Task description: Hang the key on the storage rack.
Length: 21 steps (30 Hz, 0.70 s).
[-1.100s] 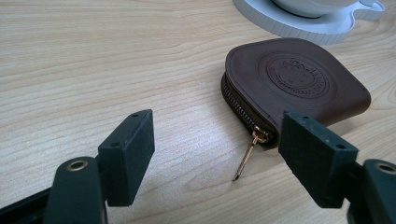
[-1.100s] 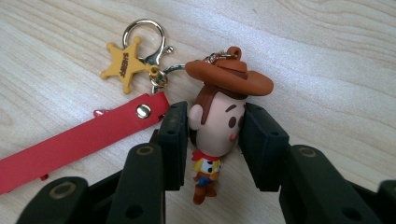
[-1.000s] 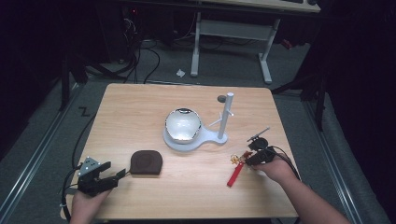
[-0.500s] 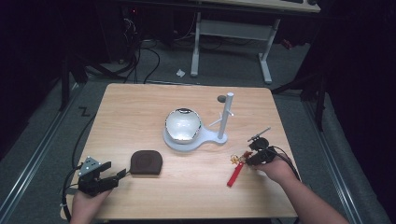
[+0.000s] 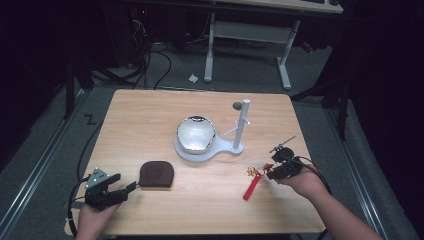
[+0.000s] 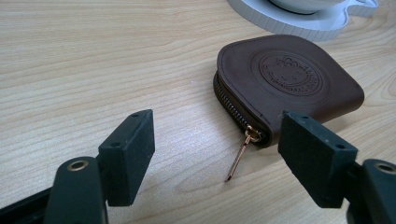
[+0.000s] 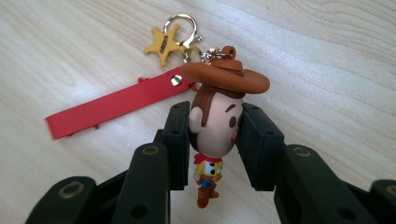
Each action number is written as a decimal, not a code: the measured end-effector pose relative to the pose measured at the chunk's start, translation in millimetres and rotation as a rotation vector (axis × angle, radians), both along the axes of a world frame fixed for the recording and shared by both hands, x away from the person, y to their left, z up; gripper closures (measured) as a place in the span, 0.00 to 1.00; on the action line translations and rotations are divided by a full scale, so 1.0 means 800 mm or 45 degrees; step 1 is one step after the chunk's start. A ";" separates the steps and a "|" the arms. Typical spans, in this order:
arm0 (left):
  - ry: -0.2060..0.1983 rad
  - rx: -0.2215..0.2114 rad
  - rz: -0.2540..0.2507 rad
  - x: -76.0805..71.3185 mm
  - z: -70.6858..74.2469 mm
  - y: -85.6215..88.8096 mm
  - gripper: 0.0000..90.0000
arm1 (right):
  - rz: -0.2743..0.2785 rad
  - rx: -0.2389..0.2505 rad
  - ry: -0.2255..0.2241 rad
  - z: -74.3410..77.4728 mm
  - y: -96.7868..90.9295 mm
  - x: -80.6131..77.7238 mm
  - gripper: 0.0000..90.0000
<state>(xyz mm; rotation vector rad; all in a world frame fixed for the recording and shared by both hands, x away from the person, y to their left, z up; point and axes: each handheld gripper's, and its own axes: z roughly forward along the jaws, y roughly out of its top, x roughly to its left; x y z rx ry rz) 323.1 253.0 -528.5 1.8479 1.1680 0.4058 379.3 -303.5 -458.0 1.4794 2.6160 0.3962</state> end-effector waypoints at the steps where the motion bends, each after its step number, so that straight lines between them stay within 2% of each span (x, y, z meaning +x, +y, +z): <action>1: -0.003 -0.001 0.001 0.000 0.000 0.000 0.31 | 0.003 0.000 -0.006 0.003 -0.001 -0.002 0.74; 10: -0.012 -0.001 -0.003 -0.001 0.001 -0.002 0.31 | -0.004 0.019 -0.014 0.027 -0.005 -0.018 0.73; 21: -0.020 -0.010 -0.005 -0.001 0.002 -0.001 0.31 | 0.026 0.024 -0.036 0.058 0.000 -0.032 0.73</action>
